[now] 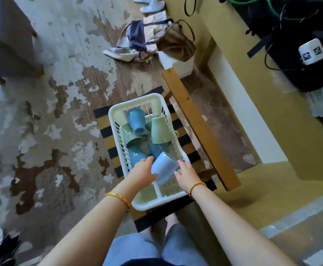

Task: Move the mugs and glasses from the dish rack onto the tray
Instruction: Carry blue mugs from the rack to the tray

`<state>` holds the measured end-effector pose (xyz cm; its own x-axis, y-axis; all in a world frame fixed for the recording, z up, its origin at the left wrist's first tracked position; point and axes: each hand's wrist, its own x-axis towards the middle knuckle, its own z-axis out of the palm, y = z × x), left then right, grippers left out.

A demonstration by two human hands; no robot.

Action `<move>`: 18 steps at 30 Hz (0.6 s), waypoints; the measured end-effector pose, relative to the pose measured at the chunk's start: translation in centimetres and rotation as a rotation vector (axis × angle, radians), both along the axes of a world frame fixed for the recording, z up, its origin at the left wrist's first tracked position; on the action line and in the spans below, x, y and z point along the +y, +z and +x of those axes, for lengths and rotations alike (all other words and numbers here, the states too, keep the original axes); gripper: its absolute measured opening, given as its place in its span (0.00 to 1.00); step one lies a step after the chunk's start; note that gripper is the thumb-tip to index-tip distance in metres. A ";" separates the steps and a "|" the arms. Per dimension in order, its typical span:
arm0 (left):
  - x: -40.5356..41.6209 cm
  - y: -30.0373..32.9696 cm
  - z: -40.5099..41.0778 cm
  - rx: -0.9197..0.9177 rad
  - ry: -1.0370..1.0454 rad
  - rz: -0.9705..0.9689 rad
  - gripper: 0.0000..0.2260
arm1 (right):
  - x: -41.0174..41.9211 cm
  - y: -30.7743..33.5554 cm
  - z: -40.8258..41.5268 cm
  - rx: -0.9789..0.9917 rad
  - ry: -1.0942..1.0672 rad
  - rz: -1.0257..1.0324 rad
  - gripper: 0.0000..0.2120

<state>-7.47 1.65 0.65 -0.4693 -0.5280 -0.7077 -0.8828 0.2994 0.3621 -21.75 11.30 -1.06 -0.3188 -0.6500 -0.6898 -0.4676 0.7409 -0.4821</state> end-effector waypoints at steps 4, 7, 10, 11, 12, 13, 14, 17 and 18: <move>0.0 -3.2 -0.8 -0.046 0.013 0.035 0.31 | -2.5 -2.6 -0.7 -0.012 0.127 0.020 0.25; 0.8 -5.4 -1.7 -0.045 0.059 0.086 0.35 | -3.8 -4.2 -1.0 -0.034 0.194 0.070 0.26; 1.4 -7.3 -2.5 -0.025 0.129 0.072 0.39 | -4.8 -5.4 -1.4 -0.077 0.226 0.159 0.25; 1.4 -8.0 -2.7 -0.019 0.157 0.057 0.39 | -5.1 -5.7 -1.5 -0.096 0.244 0.187 0.24; 1.4 -8.5 -3.0 -0.013 0.177 0.041 0.39 | -5.3 -6.0 -1.6 -0.113 0.259 0.206 0.23; 1.5 -9.0 -3.2 -0.008 0.190 0.030 0.41 | -5.5 -6.1 -1.7 -0.127 0.271 0.215 0.23; 1.7 -9.4 -3.5 -0.001 0.201 0.020 0.43 | -5.7 -6.2 -1.7 -0.137 0.276 0.219 0.22; 2.3 -10.1 -4.1 0.059 0.239 -0.023 0.49 | -5.7 -6.2 -1.7 -0.156 0.253 0.214 0.21; 2.5 -10.2 -4.2 0.083 0.256 -0.038 0.49 | -5.7 -6.1 -1.7 -0.167 0.236 0.209 0.20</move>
<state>-11.68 4.13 -9.59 -0.3732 -0.6625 -0.6495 -0.8990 0.0854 0.4295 -23.47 5.64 -7.18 -0.0486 -0.5314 -0.8457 -0.5650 0.7129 -0.4155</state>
